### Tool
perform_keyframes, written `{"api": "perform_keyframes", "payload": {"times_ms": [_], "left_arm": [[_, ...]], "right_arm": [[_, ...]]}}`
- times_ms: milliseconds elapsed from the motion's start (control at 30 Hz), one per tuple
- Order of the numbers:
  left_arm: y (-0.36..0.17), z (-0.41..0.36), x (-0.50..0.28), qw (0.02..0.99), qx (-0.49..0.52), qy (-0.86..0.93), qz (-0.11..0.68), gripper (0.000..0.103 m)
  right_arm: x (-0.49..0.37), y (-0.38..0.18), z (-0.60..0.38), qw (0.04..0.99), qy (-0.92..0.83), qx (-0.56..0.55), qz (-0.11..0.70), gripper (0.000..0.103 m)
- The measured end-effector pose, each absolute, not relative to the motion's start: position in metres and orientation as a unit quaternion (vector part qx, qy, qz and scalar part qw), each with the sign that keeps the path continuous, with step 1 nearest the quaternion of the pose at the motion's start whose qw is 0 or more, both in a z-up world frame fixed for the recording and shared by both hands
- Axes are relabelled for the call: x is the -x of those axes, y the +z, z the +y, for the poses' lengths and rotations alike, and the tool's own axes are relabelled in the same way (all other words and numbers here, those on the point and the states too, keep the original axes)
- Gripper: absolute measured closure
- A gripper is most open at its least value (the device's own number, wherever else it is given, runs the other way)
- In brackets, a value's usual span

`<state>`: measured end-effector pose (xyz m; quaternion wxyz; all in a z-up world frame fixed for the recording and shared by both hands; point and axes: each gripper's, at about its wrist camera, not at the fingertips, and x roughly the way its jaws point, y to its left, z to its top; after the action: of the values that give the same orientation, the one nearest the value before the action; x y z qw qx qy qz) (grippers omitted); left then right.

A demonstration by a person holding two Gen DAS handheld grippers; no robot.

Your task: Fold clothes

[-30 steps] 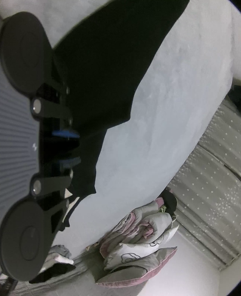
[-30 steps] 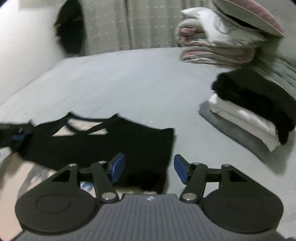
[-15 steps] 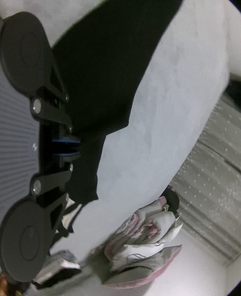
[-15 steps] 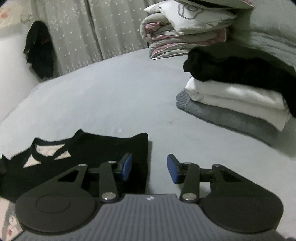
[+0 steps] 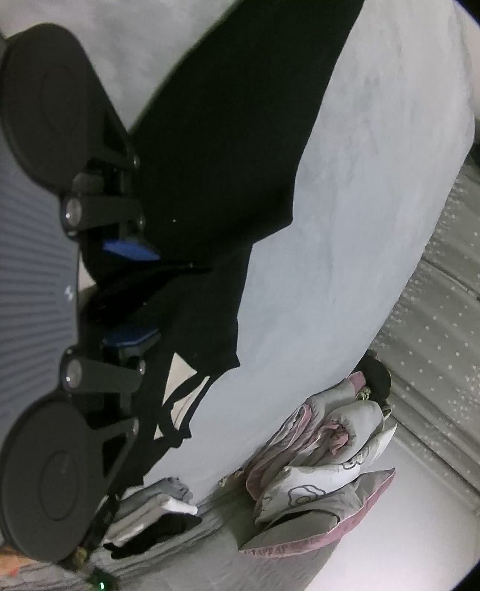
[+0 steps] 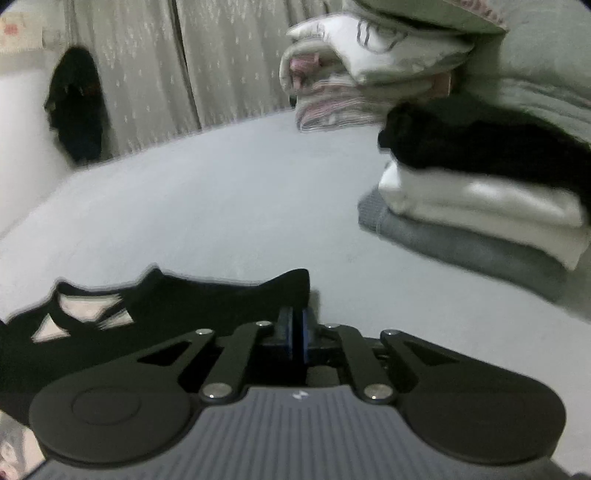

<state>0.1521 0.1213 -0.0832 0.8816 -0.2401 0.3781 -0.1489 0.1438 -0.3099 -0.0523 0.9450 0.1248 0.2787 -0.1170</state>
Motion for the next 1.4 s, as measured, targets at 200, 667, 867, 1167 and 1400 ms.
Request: {"api": "perform_keyframes", "payload": {"times_ms": [200, 667, 867, 1167, 1400], "left_arm": [[-0.074, 0.120, -0.147, 0.874, 0.250, -0.169, 0.381, 0.061], [-0.077, 0.106, -0.142, 0.873, 0.250, -0.159, 0.387, 0.103], [-0.061, 0.110, -0.132, 0.892, 0.231, -0.152, 0.358, 0.103], [-0.072, 0.127, -0.139, 0.878, 0.233, -0.116, 0.401, 0.103], [-0.068, 0.128, -0.138, 0.872, 0.276, -0.140, 0.379, 0.059]], "right_arm": [[-0.134, -0.032, -0.296, 0.950, -0.100, -0.087, 0.282, 0.080], [-0.106, -0.033, -0.205, 0.933, 0.135, 0.102, 0.316, 0.056], [-0.108, -0.040, -0.191, 0.929, 0.140, 0.132, 0.316, 0.096], [-0.105, -0.026, -0.197, 0.923, 0.166, 0.121, 0.325, 0.096], [-0.105, -0.028, -0.190, 0.914, 0.166, 0.144, 0.340, 0.085]]}}
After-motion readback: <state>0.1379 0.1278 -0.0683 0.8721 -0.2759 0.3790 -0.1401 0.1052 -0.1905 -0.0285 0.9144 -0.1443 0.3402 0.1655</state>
